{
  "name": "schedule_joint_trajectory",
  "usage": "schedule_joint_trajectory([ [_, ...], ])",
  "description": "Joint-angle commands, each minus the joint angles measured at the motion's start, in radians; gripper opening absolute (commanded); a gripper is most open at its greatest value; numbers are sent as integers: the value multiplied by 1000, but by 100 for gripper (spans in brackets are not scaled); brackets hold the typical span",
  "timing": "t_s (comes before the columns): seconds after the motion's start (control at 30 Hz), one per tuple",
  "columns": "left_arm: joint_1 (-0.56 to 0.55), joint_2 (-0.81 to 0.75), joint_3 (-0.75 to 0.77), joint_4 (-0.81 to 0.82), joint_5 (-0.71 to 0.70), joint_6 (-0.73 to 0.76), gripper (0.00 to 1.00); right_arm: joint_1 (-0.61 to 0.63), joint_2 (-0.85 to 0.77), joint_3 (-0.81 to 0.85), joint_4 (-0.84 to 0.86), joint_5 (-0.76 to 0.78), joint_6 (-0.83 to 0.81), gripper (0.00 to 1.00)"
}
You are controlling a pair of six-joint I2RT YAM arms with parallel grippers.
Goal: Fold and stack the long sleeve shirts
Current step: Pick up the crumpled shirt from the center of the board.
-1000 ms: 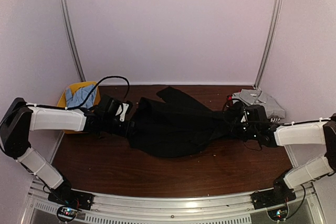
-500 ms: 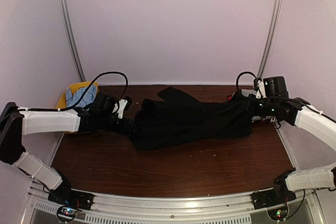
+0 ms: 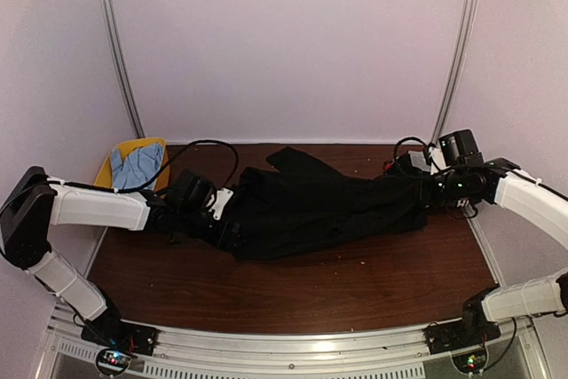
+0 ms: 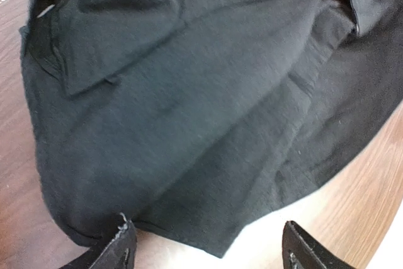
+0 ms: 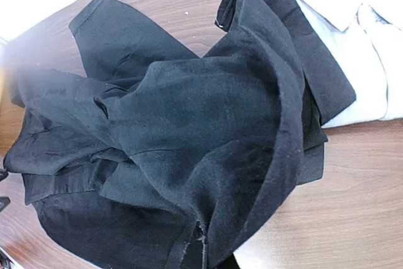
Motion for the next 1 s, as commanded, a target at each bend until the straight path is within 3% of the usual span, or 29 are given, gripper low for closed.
schedule_joint_trajectory([
  [0.0, -47, -20, -5, -8, -94, 28, 80, -8, 25, 25, 0, -3, -32, 0],
  [0.27, -91, 7, -7, -31, -89, 15, 65, -11, 43, -8, 33, -28, -30, 0],
  [0.8, -96, 112, -8, -58, -84, 21, 68, -12, 54, -30, 52, -35, -35, 0],
  [0.97, -97, 132, -5, -59, -109, 20, 59, -11, 56, -35, 58, -40, -35, 0],
])
